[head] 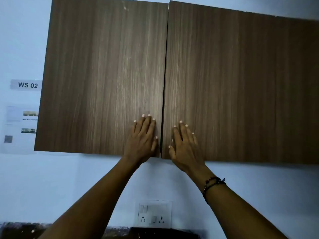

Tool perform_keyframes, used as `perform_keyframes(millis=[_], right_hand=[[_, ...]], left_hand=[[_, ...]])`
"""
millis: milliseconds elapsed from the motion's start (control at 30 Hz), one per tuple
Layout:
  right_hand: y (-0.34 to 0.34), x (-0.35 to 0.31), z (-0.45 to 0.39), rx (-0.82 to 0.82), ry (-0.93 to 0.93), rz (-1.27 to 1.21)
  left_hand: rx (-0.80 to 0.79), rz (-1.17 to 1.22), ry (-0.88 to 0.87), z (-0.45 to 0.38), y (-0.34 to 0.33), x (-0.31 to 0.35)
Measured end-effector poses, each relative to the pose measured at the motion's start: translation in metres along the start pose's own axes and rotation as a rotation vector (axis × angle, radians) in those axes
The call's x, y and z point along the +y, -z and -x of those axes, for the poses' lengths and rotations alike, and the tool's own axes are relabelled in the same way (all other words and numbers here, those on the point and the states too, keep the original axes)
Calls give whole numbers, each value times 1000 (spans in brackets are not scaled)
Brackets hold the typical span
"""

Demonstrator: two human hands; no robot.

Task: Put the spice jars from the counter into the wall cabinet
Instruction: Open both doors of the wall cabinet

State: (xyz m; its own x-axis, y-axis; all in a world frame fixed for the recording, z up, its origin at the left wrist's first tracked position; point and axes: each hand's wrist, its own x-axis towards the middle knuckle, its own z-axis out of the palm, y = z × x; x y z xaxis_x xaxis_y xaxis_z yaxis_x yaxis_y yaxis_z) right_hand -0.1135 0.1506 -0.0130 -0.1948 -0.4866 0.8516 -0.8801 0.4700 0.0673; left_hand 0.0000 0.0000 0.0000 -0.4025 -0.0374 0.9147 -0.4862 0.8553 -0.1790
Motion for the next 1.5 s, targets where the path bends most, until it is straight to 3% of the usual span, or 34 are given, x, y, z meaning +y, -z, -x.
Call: perform_keyframes(millis=[333, 567, 833, 933, 1100, 1267, 1400, 1500], right_hand=[[-7, 3, -6, 8, 2, 7], [-4, 5, -4, 38, 10, -44], [14, 4, -4, 86, -8, -45], [24, 2, -3, 133, -21, -86], [57, -1, 2, 334, -73, -242], [104, 2, 25, 500, -140, -416], [142, 10, 46, 489, -180, -546], [171, 19, 61, 437, -208, -635]], left_hand=[[-51, 126, -10, -13, -10, 27], [33, 784, 264, -19, -8, 57], [41, 1215, 460, -14, -5, 75], [130, 1359, 522, -20, 4, 70], [144, 1467, 510, -33, 38, 72], [166, 1560, 428, -38, 81, 113], [220, 1705, 410, -43, 113, 158], [158, 1831, 382, -41, 132, 189]])
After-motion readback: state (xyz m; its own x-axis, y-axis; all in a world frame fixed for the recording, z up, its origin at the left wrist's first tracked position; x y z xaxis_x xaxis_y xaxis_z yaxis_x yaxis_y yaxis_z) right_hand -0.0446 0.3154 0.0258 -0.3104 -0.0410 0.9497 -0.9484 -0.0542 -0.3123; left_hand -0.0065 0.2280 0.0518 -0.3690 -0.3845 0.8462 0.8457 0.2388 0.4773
